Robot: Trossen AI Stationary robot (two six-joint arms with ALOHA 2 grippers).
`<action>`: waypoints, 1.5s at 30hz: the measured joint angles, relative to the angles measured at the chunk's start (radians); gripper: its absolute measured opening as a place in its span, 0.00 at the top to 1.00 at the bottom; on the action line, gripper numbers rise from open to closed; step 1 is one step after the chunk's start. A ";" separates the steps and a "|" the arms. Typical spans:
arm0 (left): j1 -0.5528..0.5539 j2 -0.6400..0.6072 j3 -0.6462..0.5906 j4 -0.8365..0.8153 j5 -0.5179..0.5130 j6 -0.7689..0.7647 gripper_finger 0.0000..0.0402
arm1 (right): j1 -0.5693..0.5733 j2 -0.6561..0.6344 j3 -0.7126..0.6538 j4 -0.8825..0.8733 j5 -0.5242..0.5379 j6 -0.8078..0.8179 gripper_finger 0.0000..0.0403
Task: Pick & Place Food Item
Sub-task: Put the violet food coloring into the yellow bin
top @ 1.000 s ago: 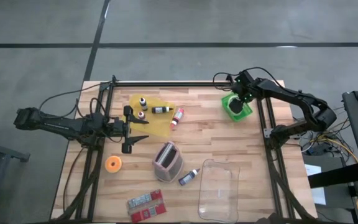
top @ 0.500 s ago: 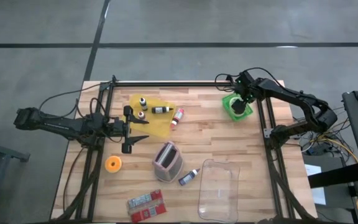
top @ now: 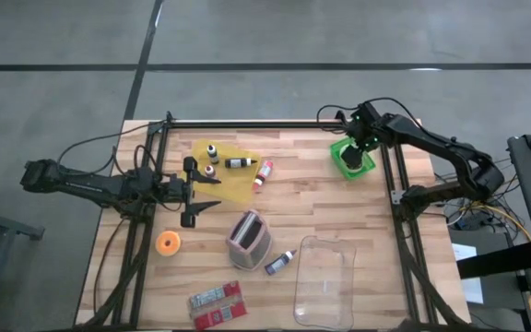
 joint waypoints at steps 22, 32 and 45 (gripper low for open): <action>0.000 0.000 0.000 -0.023 0.000 -0.011 0.35 | 0.582 -0.053 0.002 0.155 -0.115 0.040 0.39; 0.000 0.000 0.000 -0.024 -0.004 -0.011 0.35 | 0.933 0.016 0.137 0.152 -0.006 0.138 0.39; 0.001 0.000 -0.001 -0.105 -0.058 -0.065 0.35 | 1.156 0.335 0.393 0.139 -0.001 0.060 0.39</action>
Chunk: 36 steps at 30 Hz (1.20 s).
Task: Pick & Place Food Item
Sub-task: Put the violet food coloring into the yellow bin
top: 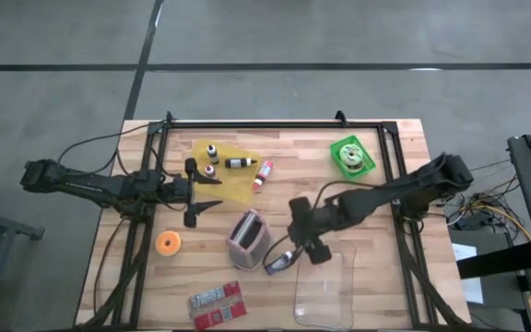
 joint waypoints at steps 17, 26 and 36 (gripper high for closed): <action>-0.001 0.000 0.000 -0.012 -0.033 -0.003 0.35 | 0.075 0.258 0.160 0.000 -0.061 -0.011 0.39; -0.001 0.000 0.000 -0.023 -0.034 -0.011 0.35 | 0.074 0.315 0.167 -0.040 -0.061 0.026 0.39; -0.001 0.000 0.001 -0.022 -0.035 -0.011 0.35 | 0.074 0.321 0.157 -0.069 -0.061 0.058 0.39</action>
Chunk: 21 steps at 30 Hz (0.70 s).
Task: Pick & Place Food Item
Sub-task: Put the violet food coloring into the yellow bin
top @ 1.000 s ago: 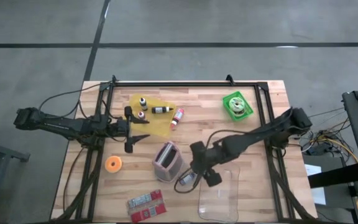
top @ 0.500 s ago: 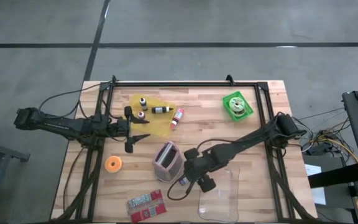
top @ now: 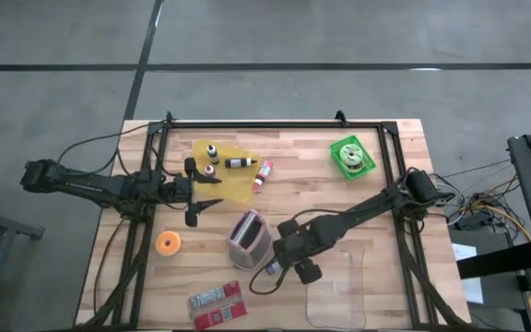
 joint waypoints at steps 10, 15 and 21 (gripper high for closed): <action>0.000 0.000 0.000 0.000 0.000 0.000 0.35 | 0.000 0.047 -0.007 -0.010 0.003 -0.003 0.39; 0.000 0.000 0.000 0.000 0.000 0.000 0.35 | -0.002 0.053 -0.006 0.004 0.008 -0.008 0.39; 0.000 0.000 0.000 0.000 0.000 0.000 0.35 | -0.002 0.057 -0.007 0.011 0.049 -0.005 0.41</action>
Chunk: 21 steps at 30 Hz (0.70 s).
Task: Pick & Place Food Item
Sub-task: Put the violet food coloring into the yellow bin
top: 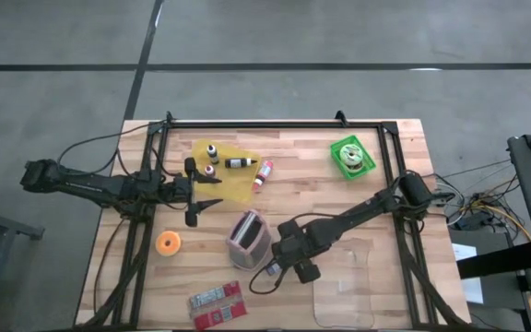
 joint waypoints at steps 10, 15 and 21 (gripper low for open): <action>0.000 0.000 0.000 0.000 0.000 0.000 0.35 | 0.000 0.000 0.000 0.016 -0.014 -0.010 0.44; 0.000 0.000 0.000 0.000 -0.001 0.000 0.35 | 0.000 0.000 0.000 0.018 -0.019 -0.018 0.44; 0.000 0.000 0.000 0.000 -0.001 0.000 0.35 | 0.000 0.000 0.000 0.020 -0.020 -0.019 0.45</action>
